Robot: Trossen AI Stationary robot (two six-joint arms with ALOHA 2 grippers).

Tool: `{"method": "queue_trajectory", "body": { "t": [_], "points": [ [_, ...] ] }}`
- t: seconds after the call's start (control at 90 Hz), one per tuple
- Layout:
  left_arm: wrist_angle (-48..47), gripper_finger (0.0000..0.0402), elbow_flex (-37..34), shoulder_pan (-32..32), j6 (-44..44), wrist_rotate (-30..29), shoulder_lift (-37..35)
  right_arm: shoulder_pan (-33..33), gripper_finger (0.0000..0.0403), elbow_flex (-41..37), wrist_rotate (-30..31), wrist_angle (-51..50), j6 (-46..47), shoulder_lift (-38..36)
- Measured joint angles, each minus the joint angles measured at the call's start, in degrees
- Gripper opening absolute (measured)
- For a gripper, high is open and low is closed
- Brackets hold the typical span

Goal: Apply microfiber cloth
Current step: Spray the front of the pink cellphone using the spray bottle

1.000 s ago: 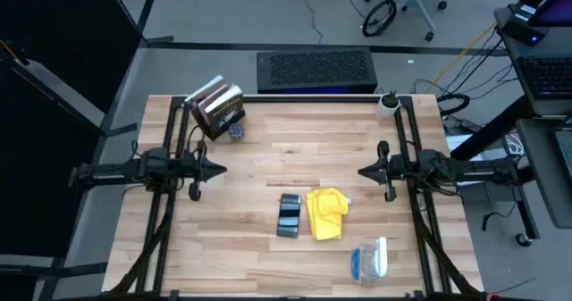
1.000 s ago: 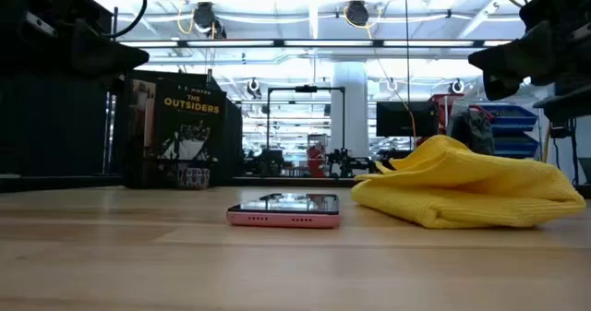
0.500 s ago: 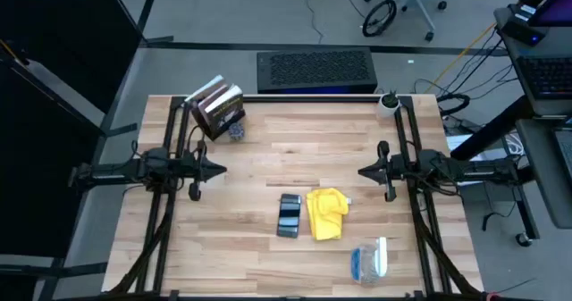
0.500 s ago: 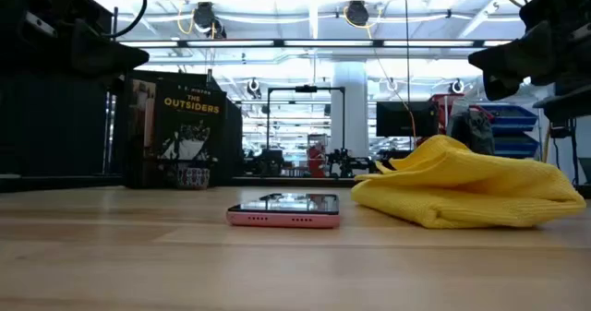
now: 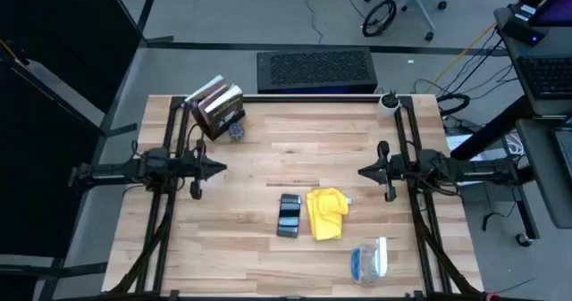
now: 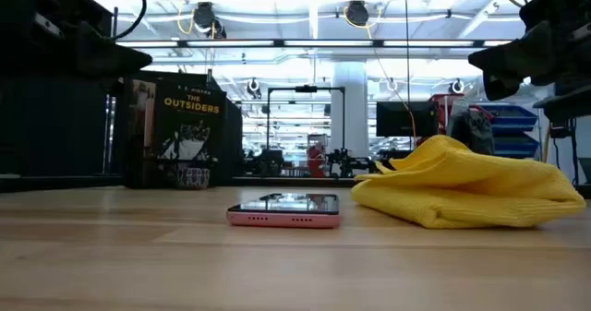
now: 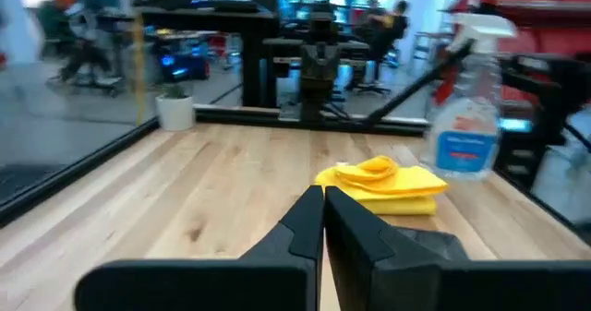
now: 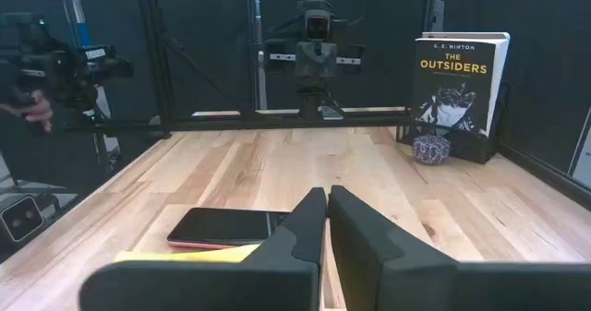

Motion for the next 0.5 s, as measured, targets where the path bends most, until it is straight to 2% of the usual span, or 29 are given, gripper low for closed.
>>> {"method": "queue_trajectory", "body": {
  "t": [0.189, 0.389, 0.5],
  "points": [
    [1.4, 0.0000, 0.0, 0.0, -10.9, -8.1, 0.4, 0.0, 0.0004, 0.0, 0.0, 0.0, 0.0, 0.0],
    [1.9, 0.0000, 0.0, 0.0, -24.4, -12.6, 0.9, 0.0, 0.0004, 0.0, 0.0, 0.1, 0.0, 0.0],
    [2.0, 0.0000, 0.0, 0.0, -28.2, -12.8, 1.4, 0.0, 0.0004, 0.0, 0.0, 1.6, 0.0, 0.0]
  ]
}}
